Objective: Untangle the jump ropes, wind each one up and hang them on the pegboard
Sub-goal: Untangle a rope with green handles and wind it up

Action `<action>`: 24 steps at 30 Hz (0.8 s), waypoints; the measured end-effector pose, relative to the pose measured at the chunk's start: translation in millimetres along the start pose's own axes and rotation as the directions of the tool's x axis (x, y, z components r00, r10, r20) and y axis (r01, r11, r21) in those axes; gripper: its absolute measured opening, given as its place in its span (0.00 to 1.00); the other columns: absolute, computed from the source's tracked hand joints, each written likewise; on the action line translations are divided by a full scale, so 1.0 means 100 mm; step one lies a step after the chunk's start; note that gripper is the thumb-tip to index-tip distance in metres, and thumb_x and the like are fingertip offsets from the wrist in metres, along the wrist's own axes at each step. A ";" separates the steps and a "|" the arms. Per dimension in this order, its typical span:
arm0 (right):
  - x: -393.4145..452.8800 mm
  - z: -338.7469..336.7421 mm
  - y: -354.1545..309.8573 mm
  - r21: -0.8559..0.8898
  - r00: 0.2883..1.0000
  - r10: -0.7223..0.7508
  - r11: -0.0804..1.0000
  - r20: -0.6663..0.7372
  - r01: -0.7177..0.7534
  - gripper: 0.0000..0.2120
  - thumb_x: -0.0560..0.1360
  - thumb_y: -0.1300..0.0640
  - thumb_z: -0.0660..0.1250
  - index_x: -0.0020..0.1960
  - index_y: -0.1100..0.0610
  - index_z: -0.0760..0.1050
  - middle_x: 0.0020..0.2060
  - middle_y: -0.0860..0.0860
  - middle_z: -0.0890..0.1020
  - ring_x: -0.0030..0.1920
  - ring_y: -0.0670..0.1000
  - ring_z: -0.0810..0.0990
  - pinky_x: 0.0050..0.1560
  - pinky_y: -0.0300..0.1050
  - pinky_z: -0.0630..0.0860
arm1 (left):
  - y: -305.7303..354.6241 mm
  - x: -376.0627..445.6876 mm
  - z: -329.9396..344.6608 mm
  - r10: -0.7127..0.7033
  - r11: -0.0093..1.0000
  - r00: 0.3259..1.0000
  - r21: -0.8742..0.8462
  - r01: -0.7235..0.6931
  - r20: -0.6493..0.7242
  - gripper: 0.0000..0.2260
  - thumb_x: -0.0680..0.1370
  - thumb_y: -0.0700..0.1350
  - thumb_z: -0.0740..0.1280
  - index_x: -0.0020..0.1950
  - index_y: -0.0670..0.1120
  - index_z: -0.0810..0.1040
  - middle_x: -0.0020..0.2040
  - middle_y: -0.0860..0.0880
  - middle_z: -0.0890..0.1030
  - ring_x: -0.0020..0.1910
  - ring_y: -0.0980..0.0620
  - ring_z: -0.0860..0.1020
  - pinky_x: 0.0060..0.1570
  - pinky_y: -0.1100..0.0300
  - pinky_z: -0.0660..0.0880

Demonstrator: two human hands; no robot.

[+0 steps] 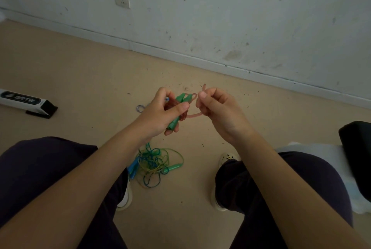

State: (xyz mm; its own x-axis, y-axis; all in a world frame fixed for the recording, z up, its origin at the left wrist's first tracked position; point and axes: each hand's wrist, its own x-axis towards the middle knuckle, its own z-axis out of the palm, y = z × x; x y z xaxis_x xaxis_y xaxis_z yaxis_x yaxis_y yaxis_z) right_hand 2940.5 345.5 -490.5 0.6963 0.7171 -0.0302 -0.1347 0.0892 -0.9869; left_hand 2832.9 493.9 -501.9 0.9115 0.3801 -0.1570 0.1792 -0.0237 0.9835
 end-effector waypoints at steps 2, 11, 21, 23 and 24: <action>0.00 0.00 0.00 -0.071 1.000 -0.012 0.997 -0.014 0.011 0.05 0.78 0.62 0.66 0.45 0.60 0.72 0.36 0.53 0.82 0.32 0.48 0.73 0.39 0.41 0.72 | -0.01 0.00 -0.01 0.013 1.000 1.000 0.000 -0.013 -0.002 0.13 0.80 0.48 0.67 0.52 0.47 0.63 0.42 0.41 0.78 0.28 0.49 0.76 0.22 0.60 0.67; -0.02 0.05 0.01 -0.181 0.997 -0.014 0.984 -0.075 0.000 0.15 0.80 0.61 0.65 0.61 0.67 0.65 0.39 0.58 0.84 0.30 0.50 0.74 0.35 0.35 0.72 | -0.02 0.01 -0.03 0.030 0.999 0.999 -0.022 -0.031 -0.036 0.12 0.80 0.48 0.67 0.53 0.49 0.63 0.43 0.42 0.78 0.29 0.50 0.77 0.23 0.59 0.67; 0.00 0.01 0.03 -0.127 1.000 0.003 0.992 -0.027 -0.006 0.10 0.81 0.59 0.63 0.54 0.60 0.81 0.38 0.56 0.82 0.33 0.50 0.72 0.38 0.42 0.70 | -0.03 0.01 -0.02 0.046 0.998 0.999 -0.030 -0.046 -0.025 0.17 0.81 0.46 0.67 0.69 0.47 0.72 0.44 0.45 0.79 0.31 0.50 0.79 0.24 0.58 0.69; 0.00 0.00 0.02 -0.084 0.998 0.010 0.996 -0.057 -0.014 0.08 0.79 0.61 0.64 0.55 0.60 0.81 0.38 0.56 0.81 0.33 0.50 0.72 0.38 0.41 0.71 | -0.03 0.01 -0.03 0.059 0.998 0.998 -0.020 -0.060 -0.022 0.17 0.81 0.45 0.67 0.69 0.47 0.72 0.45 0.44 0.80 0.32 0.50 0.79 0.25 0.58 0.70; 0.00 0.00 0.01 -0.056 0.997 0.012 0.998 -0.073 -0.016 0.08 0.79 0.63 0.65 0.55 0.59 0.81 0.37 0.56 0.81 0.32 0.49 0.72 0.38 0.41 0.71 | -0.03 0.01 -0.03 0.067 0.998 0.998 -0.014 -0.067 -0.019 0.17 0.81 0.45 0.67 0.70 0.47 0.71 0.45 0.44 0.80 0.32 0.50 0.79 0.26 0.58 0.71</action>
State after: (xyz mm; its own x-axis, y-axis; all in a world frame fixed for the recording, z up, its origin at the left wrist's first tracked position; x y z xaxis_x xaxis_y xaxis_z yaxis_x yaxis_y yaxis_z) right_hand 2940.4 345.6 -491.6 0.7444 0.6656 -0.0532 -0.1057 0.0388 -0.9936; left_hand 2832.0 497.4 -504.5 0.9144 0.3947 -0.0894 0.1128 -0.0363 0.9930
